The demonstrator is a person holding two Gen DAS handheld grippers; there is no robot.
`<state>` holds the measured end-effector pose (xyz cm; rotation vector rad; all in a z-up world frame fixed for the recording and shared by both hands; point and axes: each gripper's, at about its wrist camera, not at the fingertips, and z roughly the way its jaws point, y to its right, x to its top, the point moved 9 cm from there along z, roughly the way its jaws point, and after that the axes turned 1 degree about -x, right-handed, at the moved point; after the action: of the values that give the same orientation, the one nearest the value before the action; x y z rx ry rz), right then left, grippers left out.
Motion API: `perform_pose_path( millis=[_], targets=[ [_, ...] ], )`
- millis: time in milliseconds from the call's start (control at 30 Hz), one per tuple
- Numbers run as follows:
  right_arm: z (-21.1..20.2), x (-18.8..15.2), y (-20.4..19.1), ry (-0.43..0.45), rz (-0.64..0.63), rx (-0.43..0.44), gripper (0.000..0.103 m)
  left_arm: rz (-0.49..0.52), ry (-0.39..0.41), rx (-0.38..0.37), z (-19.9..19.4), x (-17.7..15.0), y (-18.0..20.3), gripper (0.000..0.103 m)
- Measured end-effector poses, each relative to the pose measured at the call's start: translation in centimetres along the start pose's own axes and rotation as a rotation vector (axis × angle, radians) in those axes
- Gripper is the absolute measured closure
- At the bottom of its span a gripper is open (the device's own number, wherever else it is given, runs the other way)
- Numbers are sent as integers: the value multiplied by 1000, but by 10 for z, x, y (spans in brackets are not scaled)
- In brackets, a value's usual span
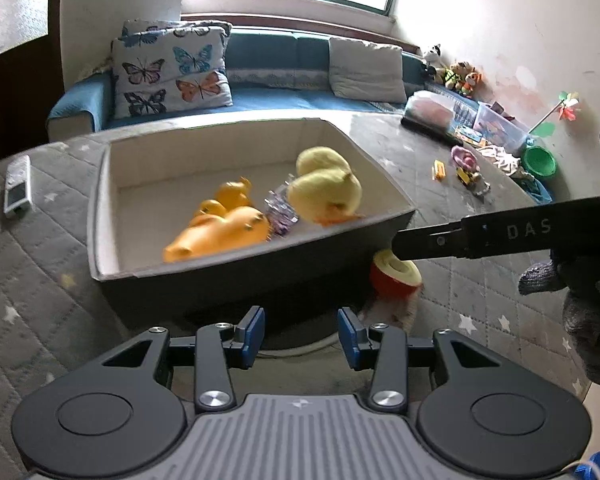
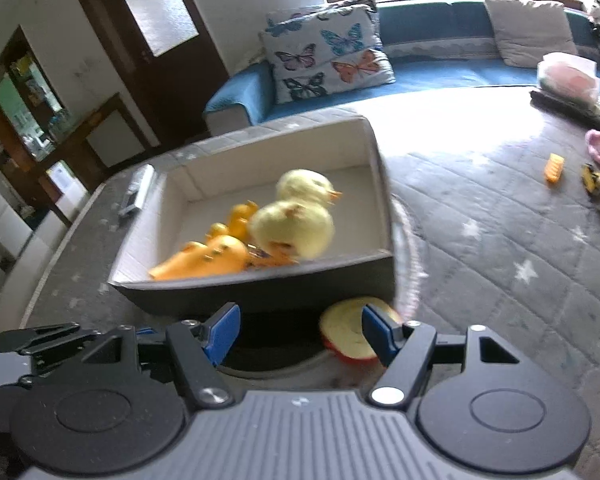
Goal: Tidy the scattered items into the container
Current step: 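Move the right tool down toward the red-and-yellow half-apple toy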
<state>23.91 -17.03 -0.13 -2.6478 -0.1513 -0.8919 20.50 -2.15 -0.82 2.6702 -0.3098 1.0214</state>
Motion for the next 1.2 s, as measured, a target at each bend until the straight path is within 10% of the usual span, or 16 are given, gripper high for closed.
perform_pose_path(
  millis=[1200],
  targets=[
    [56,-26,24,-124,132,43,44,22,-71,-109,48,-18,42,60]
  ],
)
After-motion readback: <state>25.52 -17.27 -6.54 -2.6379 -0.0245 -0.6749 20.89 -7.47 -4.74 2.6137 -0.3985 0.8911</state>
